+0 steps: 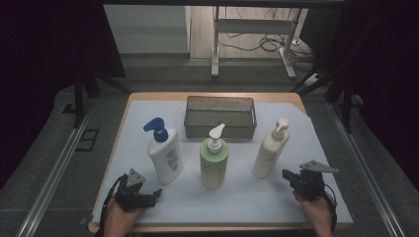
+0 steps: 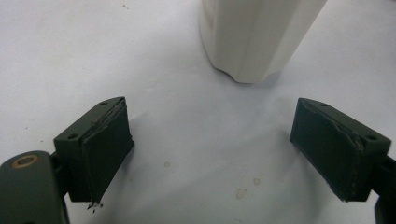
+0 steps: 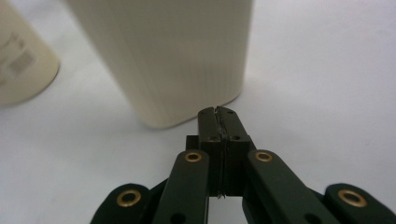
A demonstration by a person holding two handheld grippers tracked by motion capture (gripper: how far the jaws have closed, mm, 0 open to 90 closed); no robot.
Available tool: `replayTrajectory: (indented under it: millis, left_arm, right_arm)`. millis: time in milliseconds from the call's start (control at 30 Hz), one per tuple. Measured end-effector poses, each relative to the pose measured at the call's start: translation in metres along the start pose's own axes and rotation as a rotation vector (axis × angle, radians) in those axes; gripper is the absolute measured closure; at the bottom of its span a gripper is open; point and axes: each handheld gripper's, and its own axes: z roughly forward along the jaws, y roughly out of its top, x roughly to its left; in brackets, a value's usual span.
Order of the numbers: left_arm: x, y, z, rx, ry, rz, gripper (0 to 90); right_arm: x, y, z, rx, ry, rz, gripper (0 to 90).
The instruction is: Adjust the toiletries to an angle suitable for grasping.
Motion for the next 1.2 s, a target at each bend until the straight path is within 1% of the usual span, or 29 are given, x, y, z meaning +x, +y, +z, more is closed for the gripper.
replayTrajectory:
  millis: [33, 67, 100, 133, 167, 233, 300, 367, 433, 467, 533, 567, 600, 667, 700, 833, 900, 933, 1000, 1033, 1100, 1133, 1200]
  left_arm:
    - [0.000, 0.000, 0.000, 0.000, 0.001, 0.000, 12.0]
    - [0.000, 0.000, 0.000, 0.000, 0.001, 0.000, 12.1]
    - [0.000, 0.000, 0.000, 0.000, 0.000, 0.000, 12.1]
    - [0.000, 0.000, 0.000, 0.000, 0.000, 0.000, 12.0]
    - [0.000, 0.000, 0.000, 0.000, 0.000, 0.000, 12.1]
    - [0.000, 0.000, 0.000, 0.000, 0.000, 0.000, 12.0]
    - [0.000, 0.000, 0.000, 0.000, 0.000, 0.001, 12.0]
    - [0.000, 0.000, 0.000, 0.000, 0.001, 0.000, 12.0]
    - [0.000, 0.000, 0.000, 0.000, 0.000, 0.000, 12.1]
    - [0.000, 0.000, 0.000, 0.000, 0.000, 0.000, 12.0]
    - [0.000, 0.000, 0.000, 0.000, 0.001, 0.001, 12.1]
    - [0.000, 0.000, 0.000, 0.000, 0.000, 0.000, 12.0]
    - [0.000, 0.000, 0.000, 0.000, 0.000, 0.000, 12.1]
    - [0.000, 0.000, 0.000, 0.000, 0.000, 0.000, 12.0]
    - [0.000, 0.000, 0.000, 0.000, 0.000, 0.001, 12.1]
    - [0.000, 0.000, 0.000, 0.000, 0.000, 0.000, 12.1]
    - [0.000, 0.000, 0.000, 0.000, 0.000, 0.000, 12.1]
    - [0.000, 0.000, 0.000, 0.000, 0.000, 0.000, 12.1]
    - [0.000, 0.000, 0.000, 0.000, 0.000, 0.000, 12.0]
    - [0.000, 0.000, 0.000, 0.000, 0.000, 0.000, 12.1]
    - [0.000, 0.000, 0.000, 0.000, 0.000, 0.000, 12.1]
    - [0.000, 0.000, 0.000, 0.000, 0.000, 0.000, 12.0]
    - [0.000, 0.000, 0.000, 0.000, 0.000, 0.000, 12.0]
  right_arm:
    - [-0.002, 0.002, 0.000, -0.004, -0.005, 0.015, 88.7]
    - [-0.004, 0.003, 0.000, -0.007, -0.007, 0.016, 86.3]
    - [-0.005, 0.004, 0.000, -0.010, 0.001, 0.015, 83.1]
    - [-0.006, 0.005, 0.001, -0.007, 0.001, 0.001, 81.6]
    - [-0.007, 0.006, 0.001, 0.001, -0.007, -0.007, 81.6]
    - [-0.008, 0.008, 0.003, 0.011, -0.013, -0.006, 82.1]
    - [-0.010, 0.010, 0.006, 0.027, -0.005, 0.009, 82.5]
    - [-0.010, 0.010, 0.007, 0.033, 0.005, 0.032, 82.2]
    - [-0.010, 0.011, 0.008, 0.025, -0.003, 0.035, 82.3]
    - [-0.010, 0.012, 0.009, 0.017, 0.000, 0.052, 82.4]
    - [-0.010, 0.013, 0.011, 0.022, -0.020, 0.064, 84.5]
    - [-0.011, 0.014, 0.012, 0.008, -0.021, 0.070, 86.3]
    - [-0.012, 0.014, 0.013, 0.008, -0.019, 0.081, 87.0]
    - [-0.013, 0.016, 0.015, 0.014, -0.030, 0.063, 89.0]
    - [-0.013, 0.016, 0.016, 0.011, -0.029, 0.070, 89.2]
    - [-0.013, 0.021, 0.022, 0.009, -0.030, 0.054, 89.6]
    - [-0.012, 0.023, 0.027, 0.017, -0.041, 0.022, 89.4]
    - [-0.011, 0.025, 0.032, 0.026, -0.047, 0.015, 89.2]
    - [-0.010, 0.026, 0.033, 0.028, -0.052, 0.010, 89.1]
    - [-0.009, 0.026, 0.035, 0.031, -0.065, 0.008, 89.1]
    - [-0.010, 0.027, 0.038, 0.034, -0.065, 0.006, 89.3]
    - [-0.010, 0.027, 0.040, 0.036, -0.075, 0.002, 89.3]
    - [-0.010, 0.028, 0.042, 0.042, -0.085, 0.005, 89.4]
